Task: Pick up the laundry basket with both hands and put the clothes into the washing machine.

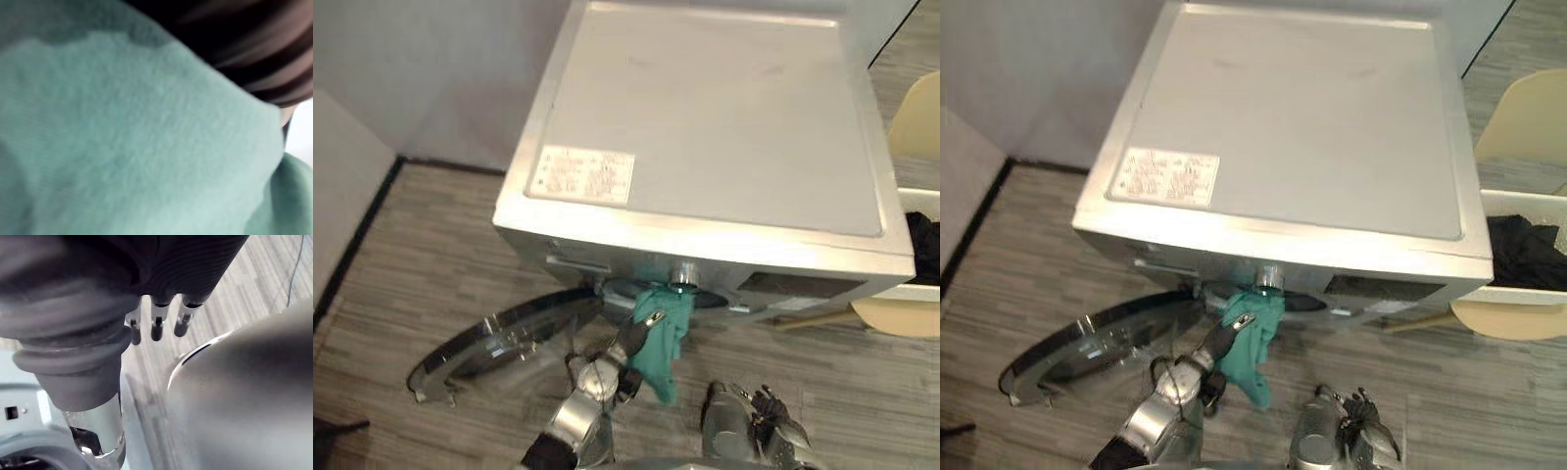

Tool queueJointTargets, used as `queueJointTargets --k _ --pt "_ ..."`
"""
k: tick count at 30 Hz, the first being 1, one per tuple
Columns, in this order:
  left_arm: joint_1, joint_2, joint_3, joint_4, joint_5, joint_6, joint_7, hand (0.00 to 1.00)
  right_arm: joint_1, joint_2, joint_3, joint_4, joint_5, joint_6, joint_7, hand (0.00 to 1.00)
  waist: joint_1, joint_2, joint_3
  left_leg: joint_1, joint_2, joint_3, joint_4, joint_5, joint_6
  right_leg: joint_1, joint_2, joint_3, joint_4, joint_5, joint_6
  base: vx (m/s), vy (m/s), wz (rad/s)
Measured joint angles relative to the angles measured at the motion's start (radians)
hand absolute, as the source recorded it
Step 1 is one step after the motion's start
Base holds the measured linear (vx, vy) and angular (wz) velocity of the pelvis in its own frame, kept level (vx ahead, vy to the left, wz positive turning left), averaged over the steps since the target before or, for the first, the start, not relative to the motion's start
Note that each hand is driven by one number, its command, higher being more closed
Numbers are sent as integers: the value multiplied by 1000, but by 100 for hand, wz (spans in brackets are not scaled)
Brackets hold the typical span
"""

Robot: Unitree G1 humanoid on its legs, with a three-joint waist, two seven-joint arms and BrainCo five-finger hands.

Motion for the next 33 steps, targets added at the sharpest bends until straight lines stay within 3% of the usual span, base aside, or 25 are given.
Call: queueJointTargets --k 3,6,8,11,14,20,23,25,26,33 --pt "-80 -27 -63 30 17 7 17 100 -7 10 29 -80 37 -6 -29 0 -1 -30 63 -102 14 -17 129 -42 -6 -128 2 31 182 -75 4 -229 -19 -4" --pt "-155 -76 -60 133 18 8 45 100 -7 11 48 -131 59 -18 -51 0 -2 -35 67 -194 30 -17 202 -51 -5 -239 6 58 281 -101 4 -176 -36 -20" --pt "-278 -118 30 273 17 18 120 100 -30 10 81 -182 85 -37 -70 0 -5 -48 82 -288 60 -12 283 -64 -9 -358 26 92 375 -113 -7 -166 -35 -39" --pt "-392 -116 156 341 11 30 191 100 -46 15 105 -230 107 -45 -90 0 -6 -71 104 -364 92 -2 343 -75 -12 -464 55 129 444 -117 -12 -123 -36 -45" --pt "-548 -54 329 419 -53 35 271 100 -55 23 108 -280 123 -61 -108 0 -16 -92 130 -470 127 4 414 -86 -16 -593 88 163 515 -117 -16 -113 -51 -40" --pt "-793 124 525 471 -157 53 307 100 -69 22 110 -331 147 -93 -107 0 -44 -116 154 -627 167 15 478 -91 -14 -767 125 194 557 -96 -19 -60 -33 -28" --pt "-929 206 543 478 -235 58 306 100 -69 23 106 -330 154 -96 -105 0 -44 -117 154 -676 197 37 505 -103 -1 -825 151 218 555 -78 -17 18 3 -38" --pt "-1015 251 543 459 -284 58 307 100 -69 24 106 -330 164 -97 -104 0 -61 -116 155 -697 205 43 521 -114 5 -843 155 225 555 -75 -12 37 28 -27" --pt "-1023 246 540 430 -326 9 307 100 -64 28 105 -329 172 -98 -102 0 -67 -113 159 -704 213 44 533 -123 7 -846 158 224 554 -74 -11 42 41 -14" --pt "-1029 291 311 338 -480 -8 354 100 -40 35 77 -342 189 -102 -66 0 -55 -112 161 -694 215 64 562 -139 22 -856 153 248 585 -75 -10 -16 -9 -3"
